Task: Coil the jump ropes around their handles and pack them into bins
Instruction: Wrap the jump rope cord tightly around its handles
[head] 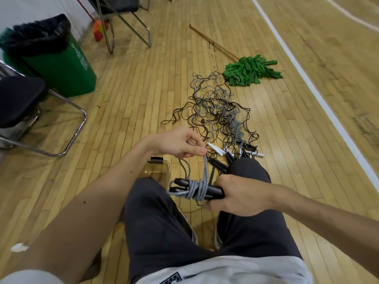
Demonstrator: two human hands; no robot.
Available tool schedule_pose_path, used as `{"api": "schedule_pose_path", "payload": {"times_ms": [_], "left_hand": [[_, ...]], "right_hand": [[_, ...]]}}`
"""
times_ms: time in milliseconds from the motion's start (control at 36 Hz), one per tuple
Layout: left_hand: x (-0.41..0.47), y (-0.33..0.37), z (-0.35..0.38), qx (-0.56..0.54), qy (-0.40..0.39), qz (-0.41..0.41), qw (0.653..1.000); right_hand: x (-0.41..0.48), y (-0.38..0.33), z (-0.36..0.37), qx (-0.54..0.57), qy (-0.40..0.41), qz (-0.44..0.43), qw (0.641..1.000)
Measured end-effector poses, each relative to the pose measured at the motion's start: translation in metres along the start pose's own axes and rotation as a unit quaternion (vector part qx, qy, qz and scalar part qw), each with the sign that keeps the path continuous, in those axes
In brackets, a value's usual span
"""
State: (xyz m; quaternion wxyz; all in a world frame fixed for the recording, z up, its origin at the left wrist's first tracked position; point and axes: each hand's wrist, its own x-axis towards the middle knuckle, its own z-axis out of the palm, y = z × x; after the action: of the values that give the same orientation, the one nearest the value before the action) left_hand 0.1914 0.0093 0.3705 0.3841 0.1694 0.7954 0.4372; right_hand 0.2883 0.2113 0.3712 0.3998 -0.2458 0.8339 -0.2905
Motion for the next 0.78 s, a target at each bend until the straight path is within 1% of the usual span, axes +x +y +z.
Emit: {"api": "schedule_pose_path", "payload": {"times_ms": [139,306,389,500,611,694,778], "left_hand": [[-0.001,-0.015,0.01,-0.071,0.002,-0.012,0.997],[-0.001,-0.029,0.027,-0.098,-0.019,-0.036,0.994],[-0.002,-0.035,0.036,-0.095,-0.032,-0.024,0.995],[-0.008,-0.039,0.046,-0.068,0.001,-0.047,0.997],[-0.007,-0.046,0.054,-0.14,0.059,-0.025,0.988],[-0.004,-0.049,0.061,-0.11,0.099,0.003,0.989],[0.001,-0.048,0.072,-0.07,0.159,0.025,0.985]], "right_hand": [[-0.002,-0.001,0.004,0.032,0.025,-0.025,0.999],[-0.005,-0.003,0.007,0.066,0.051,-0.021,0.996],[-0.004,-0.005,0.001,0.11,0.07,-0.023,0.991],[-0.004,-0.002,-0.007,0.18,0.077,-0.011,0.981],[-0.002,0.004,-0.013,0.278,0.076,0.019,0.957],[0.0,0.007,-0.016,0.336,0.078,0.022,0.938],[0.004,0.013,-0.016,0.383,0.091,0.025,0.919]]}}
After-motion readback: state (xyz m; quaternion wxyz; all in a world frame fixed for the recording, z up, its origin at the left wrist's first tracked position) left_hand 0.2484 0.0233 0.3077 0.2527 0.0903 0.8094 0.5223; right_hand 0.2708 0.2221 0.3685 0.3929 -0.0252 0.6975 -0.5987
